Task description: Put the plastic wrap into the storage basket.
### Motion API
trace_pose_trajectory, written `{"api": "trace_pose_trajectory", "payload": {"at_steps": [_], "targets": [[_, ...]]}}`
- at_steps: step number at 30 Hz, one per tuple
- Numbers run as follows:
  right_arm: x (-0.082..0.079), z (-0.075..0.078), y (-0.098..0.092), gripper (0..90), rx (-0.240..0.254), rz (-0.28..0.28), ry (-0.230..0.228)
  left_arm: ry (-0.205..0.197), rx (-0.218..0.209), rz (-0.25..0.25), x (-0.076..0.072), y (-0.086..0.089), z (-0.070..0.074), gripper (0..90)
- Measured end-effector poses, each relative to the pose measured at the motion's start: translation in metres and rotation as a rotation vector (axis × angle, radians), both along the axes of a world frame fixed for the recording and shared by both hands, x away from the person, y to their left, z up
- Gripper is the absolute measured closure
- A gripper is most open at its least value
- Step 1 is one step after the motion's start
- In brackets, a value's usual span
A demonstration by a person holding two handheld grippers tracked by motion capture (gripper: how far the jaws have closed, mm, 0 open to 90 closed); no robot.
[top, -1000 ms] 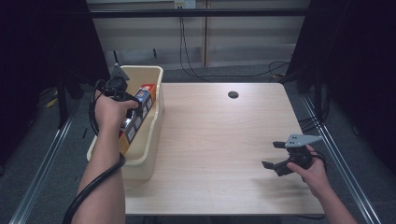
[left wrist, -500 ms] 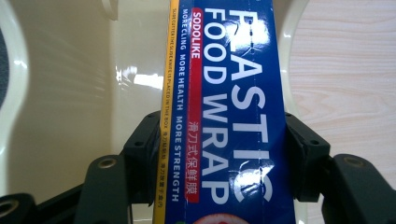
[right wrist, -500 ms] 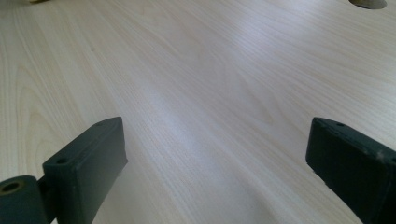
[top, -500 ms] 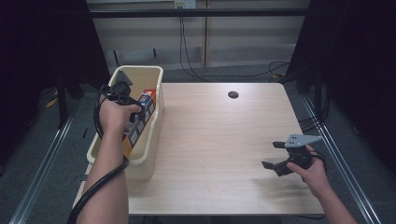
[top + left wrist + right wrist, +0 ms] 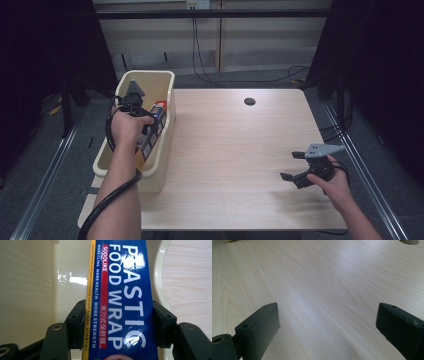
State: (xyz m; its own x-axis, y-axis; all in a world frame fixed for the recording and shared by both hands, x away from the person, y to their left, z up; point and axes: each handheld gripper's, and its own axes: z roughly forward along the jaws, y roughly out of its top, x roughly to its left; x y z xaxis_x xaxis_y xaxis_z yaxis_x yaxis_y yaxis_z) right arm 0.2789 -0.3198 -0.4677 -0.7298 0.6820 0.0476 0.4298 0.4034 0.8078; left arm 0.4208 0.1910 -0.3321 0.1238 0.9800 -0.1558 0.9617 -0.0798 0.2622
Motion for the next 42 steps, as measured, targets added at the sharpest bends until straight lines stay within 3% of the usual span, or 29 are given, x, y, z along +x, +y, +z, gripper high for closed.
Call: {"api": "trace_pose_trajectory", "payload": {"at_steps": [26, 29, 34, 42], "targets": [[0.0, -0.001, 0.0, 4.8, -0.001, 0.006, 0.004, 0.067, 0.029, -0.001, 0.006, -0.006, -0.013, 38.7], [0.0, 0.0, 0.0, 4.8, -0.003, 0.002, 0.004, 0.008, 0.003, 0.009, 0.007, -0.005, -0.002, 37.9], [0.0, 0.0, 0.0, 4.8, -0.003, 0.004, 0.003, -0.009, 0.011, 0.001, 0.006, -0.007, 0.011, 37.9], [0.0, 0.0, 0.0, 4.8, -0.003, 0.008, 0.005, -0.052, -0.027, -0.03, 0.006, -0.012, 0.022, 33.1]]}}
